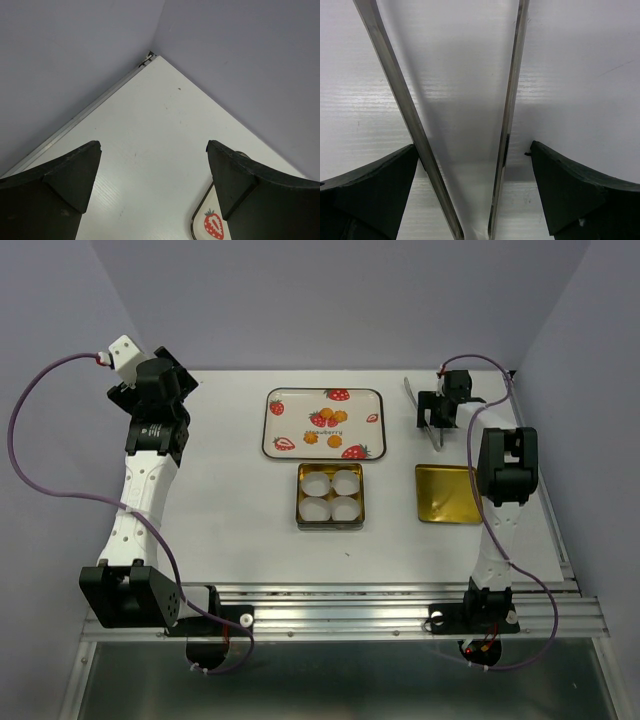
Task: Pack the cookies
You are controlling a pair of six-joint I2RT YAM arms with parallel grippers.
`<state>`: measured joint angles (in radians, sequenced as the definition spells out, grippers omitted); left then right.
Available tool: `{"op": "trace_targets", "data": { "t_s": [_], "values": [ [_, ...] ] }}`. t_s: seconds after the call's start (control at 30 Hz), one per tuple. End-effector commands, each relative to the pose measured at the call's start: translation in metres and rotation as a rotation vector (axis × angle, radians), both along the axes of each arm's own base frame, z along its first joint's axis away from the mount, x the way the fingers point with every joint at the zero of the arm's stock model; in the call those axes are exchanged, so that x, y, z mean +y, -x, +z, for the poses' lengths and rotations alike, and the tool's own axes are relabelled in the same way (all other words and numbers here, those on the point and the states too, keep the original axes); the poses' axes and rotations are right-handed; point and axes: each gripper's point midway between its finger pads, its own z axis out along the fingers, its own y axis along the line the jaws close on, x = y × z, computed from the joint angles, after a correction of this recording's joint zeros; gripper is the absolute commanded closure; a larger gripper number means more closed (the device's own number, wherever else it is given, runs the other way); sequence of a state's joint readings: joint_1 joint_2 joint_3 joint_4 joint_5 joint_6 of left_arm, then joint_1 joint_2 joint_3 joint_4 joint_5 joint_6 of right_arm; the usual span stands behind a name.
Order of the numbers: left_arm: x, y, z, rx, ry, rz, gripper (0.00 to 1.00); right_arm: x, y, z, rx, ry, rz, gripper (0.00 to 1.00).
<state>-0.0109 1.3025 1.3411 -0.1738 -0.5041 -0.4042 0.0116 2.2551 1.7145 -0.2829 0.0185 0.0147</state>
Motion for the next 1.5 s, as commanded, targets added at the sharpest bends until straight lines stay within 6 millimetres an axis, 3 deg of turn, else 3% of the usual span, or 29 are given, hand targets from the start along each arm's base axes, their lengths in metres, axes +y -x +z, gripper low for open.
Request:
{"op": "trace_targets", "data": {
  "t_s": [0.0,0.3,0.47,0.6,0.77,0.9,1.0,1.03,1.13,1.27,1.47],
  "values": [
    [0.006,0.004,0.017,-0.048,-0.009,0.033,0.01,0.0,0.005,-0.024,0.069,-0.007,0.042,0.04],
    [0.007,0.005,0.017,-0.049,-0.009,0.039,0.01,0.003,0.013,-0.028,0.101,0.026,0.083,0.18],
    [0.007,0.004,0.016,-0.045,-0.01,0.039,0.01,-0.006,0.012,-0.031,0.11,0.098,0.04,0.27],
    [0.004,0.004,0.017,-0.046,-0.018,0.012,0.01,-0.005,0.01,-0.032,0.107,0.11,0.011,0.38],
    [0.003,0.006,0.018,-0.052,-0.019,0.007,0.01,-0.003,0.009,-0.026,0.094,0.084,-0.008,0.45],
    [0.0,0.008,0.022,-0.071,-0.012,-0.011,0.01,0.008,0.0,0.001,0.036,0.033,0.023,0.49],
    [-0.005,0.008,0.026,-0.093,0.0,-0.039,0.01,0.011,-0.008,0.043,-0.049,0.02,0.026,0.49],
    [-0.006,0.009,0.028,-0.099,0.001,-0.045,0.01,0.012,-0.009,0.065,-0.089,-0.007,-0.002,0.49],
    [-0.008,0.011,0.027,-0.105,0.009,-0.057,0.01,0.011,-0.006,0.1,-0.151,-0.012,-0.018,0.5],
    [-0.009,0.013,0.027,-0.109,0.014,-0.063,0.01,0.011,0.004,0.132,-0.2,-0.02,-0.021,0.5],
    [-0.01,0.02,0.033,-0.129,0.015,-0.064,0.01,0.022,0.025,0.157,-0.23,-0.056,0.041,0.5]
  ]
}}
